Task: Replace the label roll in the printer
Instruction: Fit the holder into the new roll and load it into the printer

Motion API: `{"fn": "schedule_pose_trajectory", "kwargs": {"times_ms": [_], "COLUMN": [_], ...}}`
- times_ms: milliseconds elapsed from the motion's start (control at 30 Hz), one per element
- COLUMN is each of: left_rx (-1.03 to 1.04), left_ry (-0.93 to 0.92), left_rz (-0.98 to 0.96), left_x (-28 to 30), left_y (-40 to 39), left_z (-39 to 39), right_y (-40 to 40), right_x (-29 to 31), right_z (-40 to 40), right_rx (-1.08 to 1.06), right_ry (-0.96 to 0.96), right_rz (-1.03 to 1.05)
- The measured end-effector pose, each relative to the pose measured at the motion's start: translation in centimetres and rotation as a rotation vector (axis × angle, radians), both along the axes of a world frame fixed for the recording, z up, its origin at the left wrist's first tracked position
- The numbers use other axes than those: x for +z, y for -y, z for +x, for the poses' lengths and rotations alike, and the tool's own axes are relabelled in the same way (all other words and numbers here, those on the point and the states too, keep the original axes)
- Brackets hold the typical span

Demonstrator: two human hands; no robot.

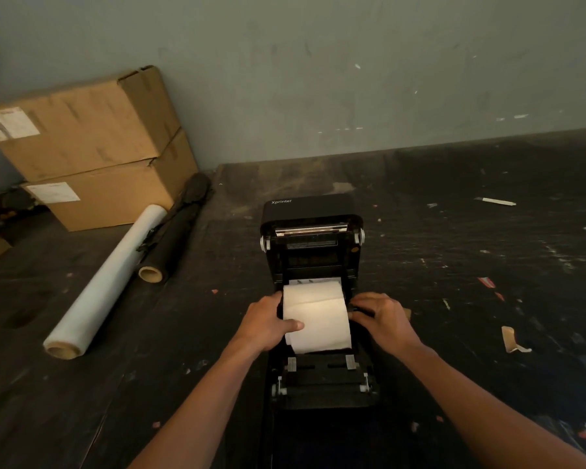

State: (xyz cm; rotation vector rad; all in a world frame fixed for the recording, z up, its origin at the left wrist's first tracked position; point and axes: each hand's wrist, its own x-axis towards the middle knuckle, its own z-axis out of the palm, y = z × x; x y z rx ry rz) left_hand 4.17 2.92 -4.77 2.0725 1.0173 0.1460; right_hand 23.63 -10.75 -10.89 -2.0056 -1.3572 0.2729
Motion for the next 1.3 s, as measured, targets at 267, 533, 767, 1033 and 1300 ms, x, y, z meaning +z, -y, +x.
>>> {"fn": "schedule_pose_trajectory", "kwargs": {"times_ms": [267,533,767,1033,1300], "left_rx": [0.041,0.04,0.027,0.062,0.124], "left_ry": [0.024,0.1,0.138,0.273,0.298], "left_rz": [-0.04,-0.01,-0.009,-0.072,-0.162], "left_x": [-0.5,0.3,0.9,1.4,-0.2], "left_y": [0.3,0.1,0.3,0.5,1.4], "left_z": [-0.2,-0.4,0.1,-0.5,-0.7], "right_y": [-0.3,-0.2,0.4,0.1,0.1], "right_x": [0.5,0.8,0.7,1.6,1.1], "right_z": [-0.1,-0.3,-0.3,-0.2,-0.5], "right_rx": [0.017,-0.027,-0.046,-0.064,-0.06], "right_ry": [0.01,-0.1,-0.169,-0.286,-0.258], "right_rz": [-0.005,0.071,0.073,0.183,0.112]}}
